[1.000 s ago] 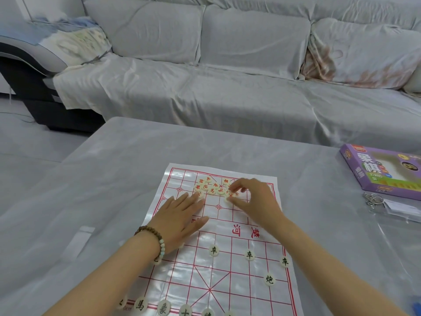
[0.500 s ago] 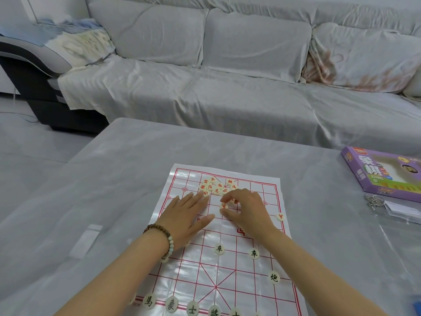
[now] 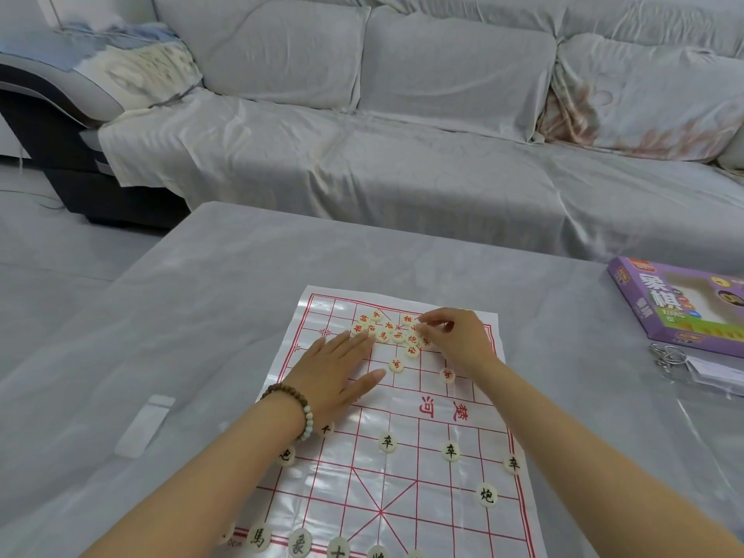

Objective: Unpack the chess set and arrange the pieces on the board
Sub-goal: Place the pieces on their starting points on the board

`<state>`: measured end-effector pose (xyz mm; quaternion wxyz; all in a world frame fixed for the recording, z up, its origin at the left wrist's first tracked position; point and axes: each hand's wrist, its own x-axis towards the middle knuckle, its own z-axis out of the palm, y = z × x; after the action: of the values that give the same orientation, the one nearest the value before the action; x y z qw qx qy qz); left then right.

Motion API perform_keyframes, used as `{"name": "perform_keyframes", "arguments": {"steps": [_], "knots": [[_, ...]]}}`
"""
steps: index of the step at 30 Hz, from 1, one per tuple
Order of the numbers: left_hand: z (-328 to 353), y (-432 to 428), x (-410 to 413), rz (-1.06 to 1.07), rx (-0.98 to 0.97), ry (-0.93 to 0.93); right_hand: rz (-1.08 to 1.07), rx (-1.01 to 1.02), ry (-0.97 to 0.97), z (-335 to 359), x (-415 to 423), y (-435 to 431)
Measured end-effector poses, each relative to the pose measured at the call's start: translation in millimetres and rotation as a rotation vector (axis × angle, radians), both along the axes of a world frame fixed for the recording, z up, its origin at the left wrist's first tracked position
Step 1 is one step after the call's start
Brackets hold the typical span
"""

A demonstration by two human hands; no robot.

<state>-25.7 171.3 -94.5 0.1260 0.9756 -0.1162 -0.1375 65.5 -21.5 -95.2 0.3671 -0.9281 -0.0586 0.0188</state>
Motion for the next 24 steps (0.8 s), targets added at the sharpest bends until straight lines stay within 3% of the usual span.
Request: {"name": "perform_keyframes", "arguments": {"steps": [10,17,24], "knots": [[-5.7,32.1,4.7,0.047,-0.075,-0.034,0.024,0.028,0.184,2.4,18.2,6.3],[2.3,25.6,9.0,0.068,-0.096,-0.115,-0.054,0.054,0.168,-0.6,19.2,0.4],[5.7,-2.5,2.7,0.052,-0.066,-0.194,0.028,0.079,0.169,-0.8,13.4,-3.2]]}}
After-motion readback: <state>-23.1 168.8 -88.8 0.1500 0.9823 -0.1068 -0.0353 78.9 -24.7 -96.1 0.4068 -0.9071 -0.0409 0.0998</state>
